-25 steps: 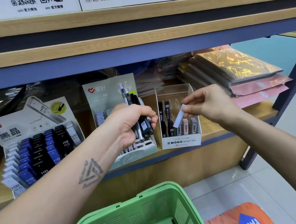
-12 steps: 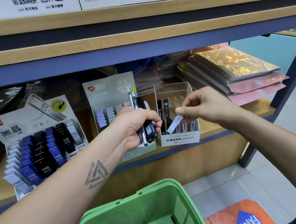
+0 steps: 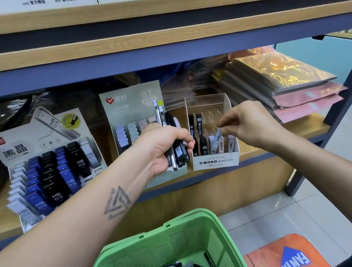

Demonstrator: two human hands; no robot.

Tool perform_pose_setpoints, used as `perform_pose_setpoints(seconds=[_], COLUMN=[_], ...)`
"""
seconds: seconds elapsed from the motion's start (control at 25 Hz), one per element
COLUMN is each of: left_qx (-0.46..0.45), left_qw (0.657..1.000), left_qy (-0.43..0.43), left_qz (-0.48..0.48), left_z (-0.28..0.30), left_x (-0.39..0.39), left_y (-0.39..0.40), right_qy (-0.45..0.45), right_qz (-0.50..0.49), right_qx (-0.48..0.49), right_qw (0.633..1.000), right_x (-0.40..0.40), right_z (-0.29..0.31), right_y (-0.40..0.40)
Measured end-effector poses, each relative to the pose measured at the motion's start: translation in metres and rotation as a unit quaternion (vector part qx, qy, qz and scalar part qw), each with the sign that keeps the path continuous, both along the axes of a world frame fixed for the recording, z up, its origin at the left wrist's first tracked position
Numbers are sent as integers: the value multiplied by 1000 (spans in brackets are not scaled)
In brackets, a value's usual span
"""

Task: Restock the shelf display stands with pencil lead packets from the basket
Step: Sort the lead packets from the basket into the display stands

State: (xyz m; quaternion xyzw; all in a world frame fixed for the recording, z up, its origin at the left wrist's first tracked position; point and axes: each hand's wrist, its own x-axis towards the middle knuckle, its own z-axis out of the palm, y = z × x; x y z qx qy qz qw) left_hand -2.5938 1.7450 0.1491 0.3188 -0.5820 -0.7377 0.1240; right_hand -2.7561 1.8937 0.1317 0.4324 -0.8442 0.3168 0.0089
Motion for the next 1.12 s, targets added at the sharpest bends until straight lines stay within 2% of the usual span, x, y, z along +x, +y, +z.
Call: perform_pose_setpoints(seconds=[0.56,0.84,1.12], left_qx=[-9,20,15], left_qw=[1000,999,999], left_qy=[-11,0,-1], left_qz=[-12,-46,-45], left_z=[-3,-5,-6], left_x=[0,1,2], left_y=[0,2,-1], right_qy=[125,89,98], right_qz=[24,-15,-16], right_qx=[56,16,89], right_qw=[990,996,991], right_x=[5,6,7], right_z=[-40,-29,-37], right_y=[-15,-13,-17])
